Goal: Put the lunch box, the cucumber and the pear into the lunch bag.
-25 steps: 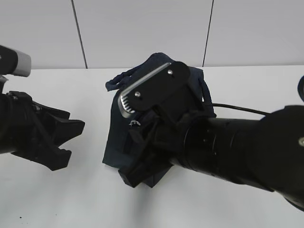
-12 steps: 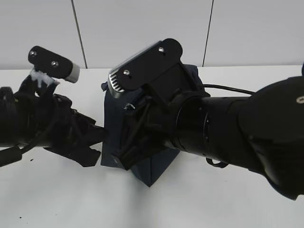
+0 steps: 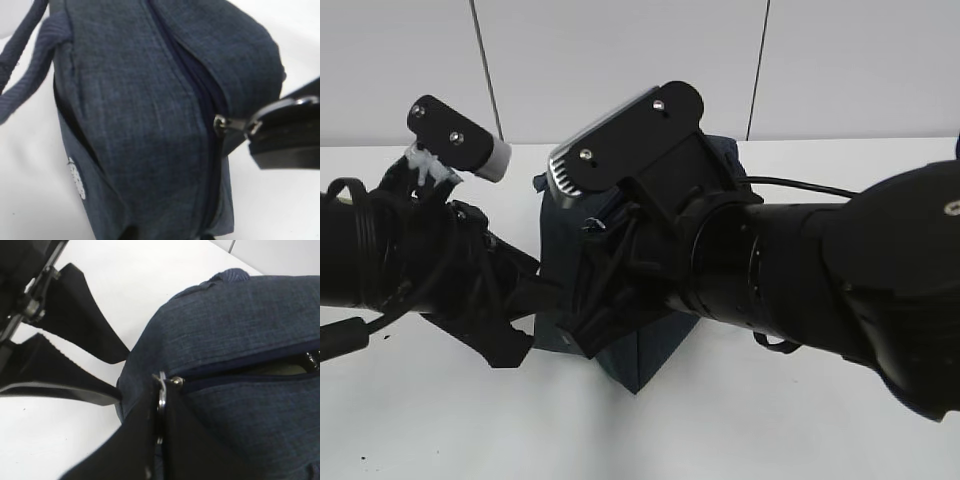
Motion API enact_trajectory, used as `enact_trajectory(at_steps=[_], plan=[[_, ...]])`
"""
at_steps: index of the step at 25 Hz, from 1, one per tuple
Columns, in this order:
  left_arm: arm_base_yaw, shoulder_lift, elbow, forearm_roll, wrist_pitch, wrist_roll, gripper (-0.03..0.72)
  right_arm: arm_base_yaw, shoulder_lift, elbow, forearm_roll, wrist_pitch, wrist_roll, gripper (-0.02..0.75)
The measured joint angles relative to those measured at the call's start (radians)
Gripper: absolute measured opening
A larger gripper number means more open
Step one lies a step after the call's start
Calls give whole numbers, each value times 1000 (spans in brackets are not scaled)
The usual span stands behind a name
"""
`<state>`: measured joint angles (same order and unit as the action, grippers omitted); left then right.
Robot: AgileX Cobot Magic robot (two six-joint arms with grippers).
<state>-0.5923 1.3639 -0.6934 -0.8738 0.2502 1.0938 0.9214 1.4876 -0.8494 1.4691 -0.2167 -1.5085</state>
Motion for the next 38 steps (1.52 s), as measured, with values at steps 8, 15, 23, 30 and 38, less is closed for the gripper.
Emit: enact_trajectory(at_steps=[8,15,23,30,38], plan=[[0,54,-40,-48,4,55,238,0,0,0,10,12,0,6],[0,116,-101,-54,54,78,8,0,0,0,12,4,-2,6],[0,120,-102,-54,80,78,-13,0,0,-25,41,-77,-63,6],[0,120,-87,-61,105,78,-13,-14,-2,-91,150,-146,-196,6],[0,119,-51,-98,110,79,-15,-143,-2,-123,357,-84,-387,6]])
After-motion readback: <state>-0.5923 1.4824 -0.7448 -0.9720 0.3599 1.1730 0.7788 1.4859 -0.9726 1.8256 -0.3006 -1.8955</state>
